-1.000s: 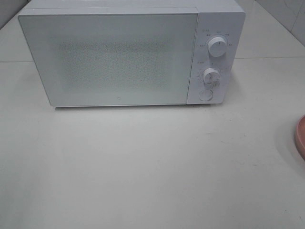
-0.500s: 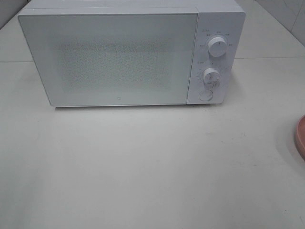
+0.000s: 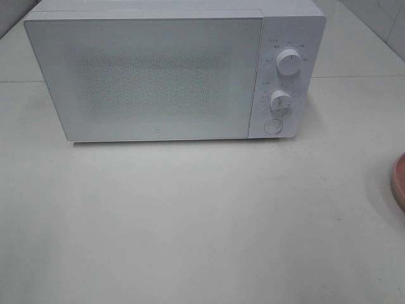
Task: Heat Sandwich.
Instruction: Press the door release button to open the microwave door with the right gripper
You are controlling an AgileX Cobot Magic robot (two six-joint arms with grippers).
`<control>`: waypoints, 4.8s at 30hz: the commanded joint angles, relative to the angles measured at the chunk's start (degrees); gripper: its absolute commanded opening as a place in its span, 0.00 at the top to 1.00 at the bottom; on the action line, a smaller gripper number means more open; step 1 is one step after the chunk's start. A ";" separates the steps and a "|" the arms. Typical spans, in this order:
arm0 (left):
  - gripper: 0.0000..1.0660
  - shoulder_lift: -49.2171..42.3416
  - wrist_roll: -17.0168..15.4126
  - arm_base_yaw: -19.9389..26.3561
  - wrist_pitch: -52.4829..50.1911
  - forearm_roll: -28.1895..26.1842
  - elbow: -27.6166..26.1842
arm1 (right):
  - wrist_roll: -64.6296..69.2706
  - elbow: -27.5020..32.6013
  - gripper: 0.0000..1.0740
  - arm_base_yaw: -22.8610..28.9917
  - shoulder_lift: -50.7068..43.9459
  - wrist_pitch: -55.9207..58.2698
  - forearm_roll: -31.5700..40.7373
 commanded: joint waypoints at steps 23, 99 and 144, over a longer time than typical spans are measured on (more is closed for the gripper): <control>0.03 -1.60 0.00 0.11 -0.52 0.00 0.11 | -0.17 -0.23 0.29 -0.29 24.18 -23.84 -0.86; 0.03 -1.60 0.00 0.11 -0.52 0.00 0.11 | -17.53 17.36 0.29 35.12 70.59 -107.31 48.59; 0.03 -1.60 0.00 0.11 -0.52 0.00 0.11 | 69.96 16.50 1.00 34.84 70.59 -99.92 47.15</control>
